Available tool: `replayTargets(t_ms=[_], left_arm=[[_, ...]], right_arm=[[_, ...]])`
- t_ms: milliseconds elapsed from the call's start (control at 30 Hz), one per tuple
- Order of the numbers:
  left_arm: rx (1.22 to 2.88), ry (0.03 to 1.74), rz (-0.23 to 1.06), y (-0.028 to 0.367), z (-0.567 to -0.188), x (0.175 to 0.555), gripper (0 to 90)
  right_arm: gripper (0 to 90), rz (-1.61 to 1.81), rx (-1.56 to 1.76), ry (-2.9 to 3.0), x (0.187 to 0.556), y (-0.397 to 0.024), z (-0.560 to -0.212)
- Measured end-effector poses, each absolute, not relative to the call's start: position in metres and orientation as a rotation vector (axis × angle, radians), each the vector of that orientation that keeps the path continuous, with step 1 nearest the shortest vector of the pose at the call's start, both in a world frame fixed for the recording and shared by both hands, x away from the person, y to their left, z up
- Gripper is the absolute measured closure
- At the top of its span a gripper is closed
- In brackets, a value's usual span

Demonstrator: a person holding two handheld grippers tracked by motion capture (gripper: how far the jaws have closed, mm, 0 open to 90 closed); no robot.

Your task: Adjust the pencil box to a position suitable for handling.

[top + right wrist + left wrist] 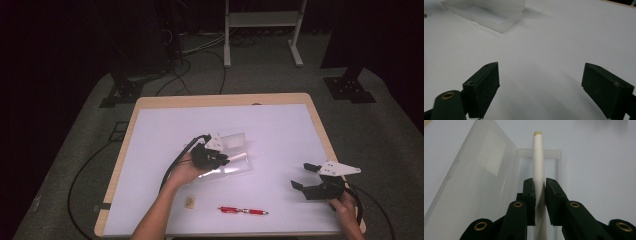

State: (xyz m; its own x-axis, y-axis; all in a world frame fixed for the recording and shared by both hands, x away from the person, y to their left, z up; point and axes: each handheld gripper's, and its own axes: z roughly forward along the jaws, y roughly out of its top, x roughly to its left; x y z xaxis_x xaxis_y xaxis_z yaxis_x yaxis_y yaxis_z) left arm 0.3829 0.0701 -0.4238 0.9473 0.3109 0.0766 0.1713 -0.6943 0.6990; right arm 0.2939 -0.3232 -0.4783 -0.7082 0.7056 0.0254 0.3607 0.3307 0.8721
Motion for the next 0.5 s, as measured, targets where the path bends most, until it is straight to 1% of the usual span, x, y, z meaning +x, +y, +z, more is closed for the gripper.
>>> replayTargets(t_ms=[500], left_arm=[[2.372,0.357,0.257,0.069,-0.435,0.391,78.8]], right_arm=[[13.8,1.332,0.948,2.242,0.294,-0.323,-0.478]])
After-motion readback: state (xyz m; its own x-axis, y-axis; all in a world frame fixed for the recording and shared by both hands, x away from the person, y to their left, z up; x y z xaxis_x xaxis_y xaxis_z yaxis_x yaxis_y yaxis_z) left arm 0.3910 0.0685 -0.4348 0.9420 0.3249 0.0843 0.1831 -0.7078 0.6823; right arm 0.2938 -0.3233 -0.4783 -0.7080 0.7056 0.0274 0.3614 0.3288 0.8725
